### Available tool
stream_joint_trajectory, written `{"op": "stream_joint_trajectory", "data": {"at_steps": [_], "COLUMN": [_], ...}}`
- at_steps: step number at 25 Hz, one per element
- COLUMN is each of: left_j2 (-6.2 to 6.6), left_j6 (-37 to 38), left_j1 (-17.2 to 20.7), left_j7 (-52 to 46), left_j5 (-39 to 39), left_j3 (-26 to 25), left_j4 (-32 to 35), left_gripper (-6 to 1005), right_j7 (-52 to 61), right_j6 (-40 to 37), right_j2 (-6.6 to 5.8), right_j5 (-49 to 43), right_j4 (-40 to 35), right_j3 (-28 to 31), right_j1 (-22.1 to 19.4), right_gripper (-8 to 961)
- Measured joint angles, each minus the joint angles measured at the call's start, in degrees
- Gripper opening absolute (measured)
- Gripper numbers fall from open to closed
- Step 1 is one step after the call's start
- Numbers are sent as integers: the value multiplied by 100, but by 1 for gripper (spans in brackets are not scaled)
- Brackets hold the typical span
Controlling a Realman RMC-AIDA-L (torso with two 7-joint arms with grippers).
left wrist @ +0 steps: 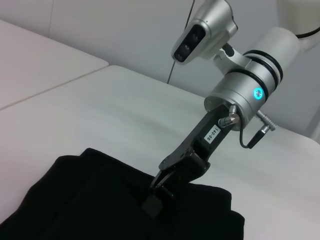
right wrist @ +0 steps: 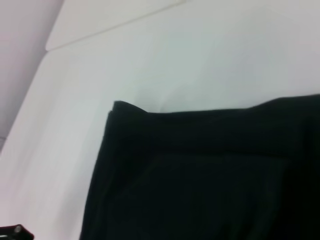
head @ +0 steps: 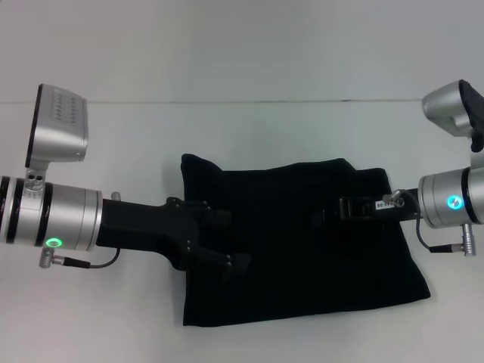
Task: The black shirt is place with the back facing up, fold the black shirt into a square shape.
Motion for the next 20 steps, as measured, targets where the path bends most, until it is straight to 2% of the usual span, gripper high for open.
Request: {"op": "stream_joint_trajectory", "data": {"at_steps": [8, 20], "left_j2": [7, 22], "left_j6": [3, 2], "left_j1": [-3, -21], "left_j7": [-12, -41], "left_j5": [-26, -48], "left_j3": [-11, -88], "left_j4": [17, 44], "left_gripper": [949, 949], "right_j7": [-370, -791], "right_j6": [-245, -1039], "right_j2": [-100, -181], "right_j5": [421, 995], "right_j4": [-102, -961], "right_j3": [38, 109], "right_j1": [-197, -619], "right_gripper": [28, 29]}}
